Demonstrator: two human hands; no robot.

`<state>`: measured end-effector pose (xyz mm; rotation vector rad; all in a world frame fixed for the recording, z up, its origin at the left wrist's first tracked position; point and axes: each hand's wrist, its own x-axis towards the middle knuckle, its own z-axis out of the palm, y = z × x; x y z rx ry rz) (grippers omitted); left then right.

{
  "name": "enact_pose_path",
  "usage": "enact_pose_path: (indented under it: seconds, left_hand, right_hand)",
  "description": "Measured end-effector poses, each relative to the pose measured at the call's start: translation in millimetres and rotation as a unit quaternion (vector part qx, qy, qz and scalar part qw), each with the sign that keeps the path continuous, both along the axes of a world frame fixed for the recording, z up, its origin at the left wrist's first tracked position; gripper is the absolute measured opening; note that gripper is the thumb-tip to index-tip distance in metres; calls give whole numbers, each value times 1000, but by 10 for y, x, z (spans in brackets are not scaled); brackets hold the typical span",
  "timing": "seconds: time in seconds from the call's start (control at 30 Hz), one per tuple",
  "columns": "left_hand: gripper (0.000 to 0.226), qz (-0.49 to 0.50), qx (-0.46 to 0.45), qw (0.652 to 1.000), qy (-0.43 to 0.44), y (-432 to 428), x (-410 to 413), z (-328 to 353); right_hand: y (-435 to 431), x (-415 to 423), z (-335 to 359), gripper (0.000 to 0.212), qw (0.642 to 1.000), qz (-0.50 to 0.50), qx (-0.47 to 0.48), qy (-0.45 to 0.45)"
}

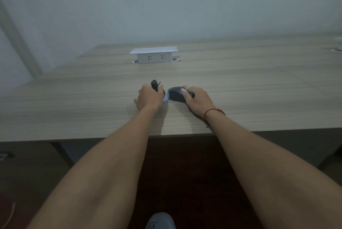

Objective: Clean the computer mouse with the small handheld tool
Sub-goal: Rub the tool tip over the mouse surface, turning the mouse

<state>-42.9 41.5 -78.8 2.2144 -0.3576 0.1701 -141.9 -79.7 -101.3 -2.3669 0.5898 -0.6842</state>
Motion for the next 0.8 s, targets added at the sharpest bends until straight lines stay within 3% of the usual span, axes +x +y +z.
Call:
enact_pose_path:
  seconds: [0.1,0.23,0.6,0.8]
  left_hand:
    - [49,16,-32,999,10,-15,30,35]
    - [42,55,-159,982,90,-95,-86,25]
    - [41,-122,-81,975,168,-88,-17,79]
    - [46,-12,-119,988,101,-149,-164,135]
  right_hand:
    - [14,9,11,43,1000,-14,-14,7]
    - [45,7,-4,48,997,-51,-58,13]
    - [-4,64,-43,53,996,-88,24,-13]
    - [-10,41,-62,51,997,-63,37,-8]
